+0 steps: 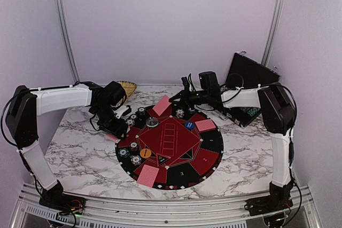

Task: Distribute texas hold em gaming equipment
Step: Distribute the poker card in the dealer area.

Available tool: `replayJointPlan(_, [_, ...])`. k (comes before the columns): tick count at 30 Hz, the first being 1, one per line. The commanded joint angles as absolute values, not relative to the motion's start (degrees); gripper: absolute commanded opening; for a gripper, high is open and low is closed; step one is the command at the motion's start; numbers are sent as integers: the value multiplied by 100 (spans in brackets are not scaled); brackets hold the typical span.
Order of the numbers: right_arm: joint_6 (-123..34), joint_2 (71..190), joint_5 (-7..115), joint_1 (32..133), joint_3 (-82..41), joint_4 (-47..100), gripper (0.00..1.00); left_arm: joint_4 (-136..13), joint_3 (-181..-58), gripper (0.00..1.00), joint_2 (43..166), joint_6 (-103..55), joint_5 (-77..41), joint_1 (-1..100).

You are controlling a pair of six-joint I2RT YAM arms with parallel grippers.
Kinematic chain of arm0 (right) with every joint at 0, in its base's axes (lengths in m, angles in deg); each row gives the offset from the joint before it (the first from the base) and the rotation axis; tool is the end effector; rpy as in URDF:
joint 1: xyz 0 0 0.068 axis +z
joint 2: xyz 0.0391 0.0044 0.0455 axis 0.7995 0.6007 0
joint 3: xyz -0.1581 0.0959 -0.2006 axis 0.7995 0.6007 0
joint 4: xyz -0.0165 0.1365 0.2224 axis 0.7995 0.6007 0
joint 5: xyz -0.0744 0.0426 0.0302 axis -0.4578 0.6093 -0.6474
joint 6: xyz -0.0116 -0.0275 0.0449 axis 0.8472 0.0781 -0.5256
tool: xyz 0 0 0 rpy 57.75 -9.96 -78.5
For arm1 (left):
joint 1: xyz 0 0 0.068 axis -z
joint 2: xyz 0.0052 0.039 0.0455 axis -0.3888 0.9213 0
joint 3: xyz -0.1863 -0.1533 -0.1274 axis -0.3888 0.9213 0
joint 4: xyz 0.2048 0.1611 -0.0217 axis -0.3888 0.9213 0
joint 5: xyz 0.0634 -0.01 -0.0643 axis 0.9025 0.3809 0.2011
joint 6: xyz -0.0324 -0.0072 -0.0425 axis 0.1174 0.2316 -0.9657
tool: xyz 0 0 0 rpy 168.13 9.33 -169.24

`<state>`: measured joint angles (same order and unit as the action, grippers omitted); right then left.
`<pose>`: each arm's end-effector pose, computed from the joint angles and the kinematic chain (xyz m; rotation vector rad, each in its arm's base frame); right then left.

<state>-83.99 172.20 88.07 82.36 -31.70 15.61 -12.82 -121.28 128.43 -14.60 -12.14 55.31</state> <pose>0.4130 0.2586 0.1959 -0.1970 2.2559 1.5089 0.2887 -0.1852 0.2165 0.7486 2.7612 -0.1894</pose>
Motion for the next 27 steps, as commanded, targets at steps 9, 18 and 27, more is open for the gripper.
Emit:
replayJointPlan(9, [-7942,18064,8391,8172,-4619,2367,0,-1303,-12093,30,12621,-1512,-1209,5493])
replayJointPlan(18, [-7797,19195,8115,8177,-6216,3035,0,-1303,-12102,29,12631,-1511,-1221,5487])
replayJointPlan(27, [-7604,19924,7902,8230,-7292,3643,1,-1295,-12123,30,12647,-1504,-1224,5487])
